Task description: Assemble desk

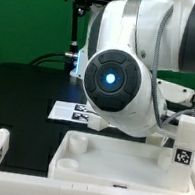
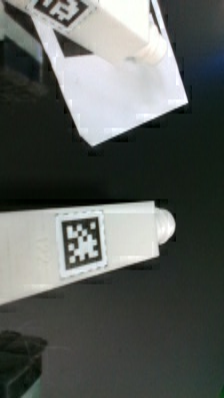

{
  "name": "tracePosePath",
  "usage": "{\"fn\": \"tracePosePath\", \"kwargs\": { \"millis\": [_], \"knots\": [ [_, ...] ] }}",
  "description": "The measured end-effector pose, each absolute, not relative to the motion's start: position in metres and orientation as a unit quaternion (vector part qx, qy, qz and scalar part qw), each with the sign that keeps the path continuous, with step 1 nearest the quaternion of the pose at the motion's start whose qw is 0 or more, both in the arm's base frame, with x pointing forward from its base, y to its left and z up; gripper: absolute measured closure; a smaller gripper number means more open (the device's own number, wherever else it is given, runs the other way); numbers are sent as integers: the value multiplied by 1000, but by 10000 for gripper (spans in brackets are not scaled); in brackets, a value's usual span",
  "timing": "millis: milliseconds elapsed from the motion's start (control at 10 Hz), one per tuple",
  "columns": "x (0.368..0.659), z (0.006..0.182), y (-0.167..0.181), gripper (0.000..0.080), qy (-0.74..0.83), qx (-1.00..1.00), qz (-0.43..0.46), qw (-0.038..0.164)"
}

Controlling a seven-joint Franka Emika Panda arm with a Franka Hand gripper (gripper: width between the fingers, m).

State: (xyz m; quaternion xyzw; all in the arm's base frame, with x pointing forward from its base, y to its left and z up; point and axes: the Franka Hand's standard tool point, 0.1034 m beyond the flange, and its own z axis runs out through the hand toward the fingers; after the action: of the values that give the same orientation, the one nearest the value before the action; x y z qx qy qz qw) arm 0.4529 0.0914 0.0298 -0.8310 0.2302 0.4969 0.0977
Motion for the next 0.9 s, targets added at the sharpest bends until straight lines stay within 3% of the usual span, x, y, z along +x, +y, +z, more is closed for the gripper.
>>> {"fn": "tracePosePath", "kwargs": {
  "millis": [400,600,700,800,900],
  "knots": [
    [446,20,94,150,245,-828,496,91],
    [446,20,94,415,245,-828,496,91],
    [446,21,94,415,245,-827,498,91],
    [445,21,94,525,244,-827,498,91],
    [448,24,93,525,244,-829,495,90]
  ]
}}
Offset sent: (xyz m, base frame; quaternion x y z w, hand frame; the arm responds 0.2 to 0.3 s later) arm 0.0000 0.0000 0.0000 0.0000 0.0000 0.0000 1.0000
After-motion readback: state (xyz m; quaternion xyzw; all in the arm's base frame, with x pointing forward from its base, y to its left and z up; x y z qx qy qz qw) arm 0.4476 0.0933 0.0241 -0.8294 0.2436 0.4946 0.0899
